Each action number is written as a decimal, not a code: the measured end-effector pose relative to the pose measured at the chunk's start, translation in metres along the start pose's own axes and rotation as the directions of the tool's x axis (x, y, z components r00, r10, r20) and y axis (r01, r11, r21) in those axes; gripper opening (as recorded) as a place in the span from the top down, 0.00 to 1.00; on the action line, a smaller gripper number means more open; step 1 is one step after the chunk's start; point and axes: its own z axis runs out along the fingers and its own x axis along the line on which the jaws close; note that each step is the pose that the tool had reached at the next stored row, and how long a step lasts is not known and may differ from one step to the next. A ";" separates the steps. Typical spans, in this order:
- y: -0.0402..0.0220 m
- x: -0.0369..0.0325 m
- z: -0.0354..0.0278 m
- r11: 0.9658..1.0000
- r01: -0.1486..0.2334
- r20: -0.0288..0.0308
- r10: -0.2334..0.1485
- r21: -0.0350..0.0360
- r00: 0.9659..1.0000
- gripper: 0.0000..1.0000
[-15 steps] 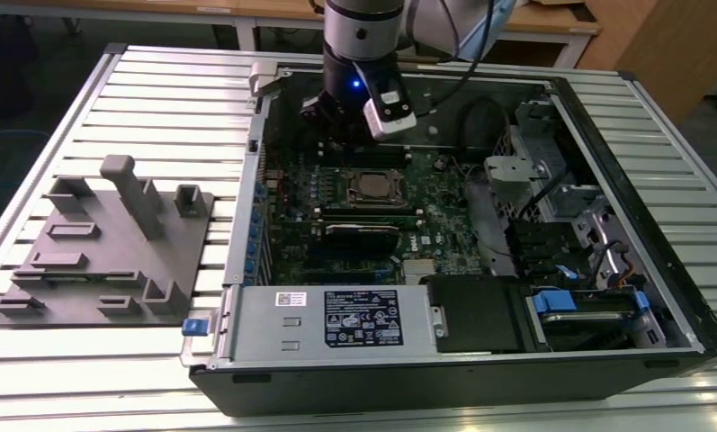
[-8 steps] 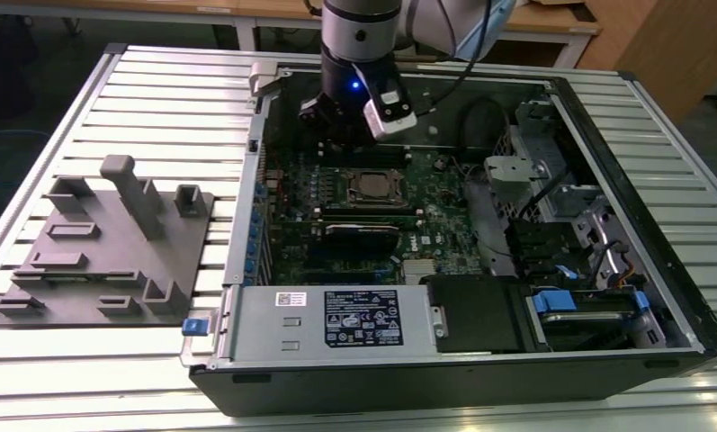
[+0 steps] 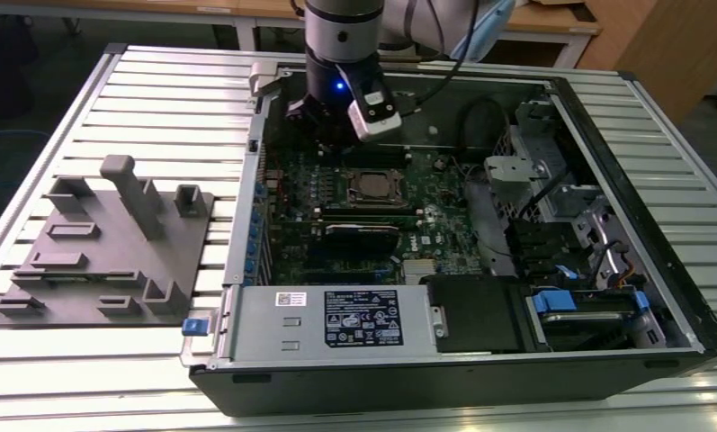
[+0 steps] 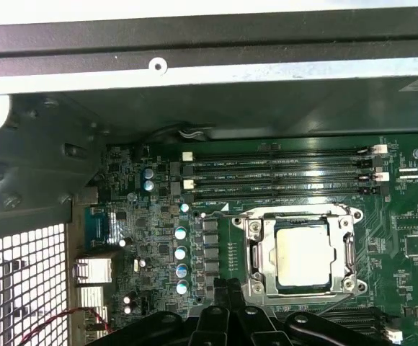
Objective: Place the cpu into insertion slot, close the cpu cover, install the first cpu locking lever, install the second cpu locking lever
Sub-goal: 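Install the first cpu locking lever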
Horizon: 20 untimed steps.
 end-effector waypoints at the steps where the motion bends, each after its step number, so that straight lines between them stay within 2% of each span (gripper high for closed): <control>1: 0.0000 0.0004 0.0000 1.000 0.000 0.000 0.000 0.000 1.000 0.89; 12: -0.0002 0.0022 0.0000 1.000 0.000 0.000 0.000 0.000 1.000 0.89; 20: -0.0012 0.0183 0.0005 1.000 0.000 0.000 0.000 0.000 1.000 0.89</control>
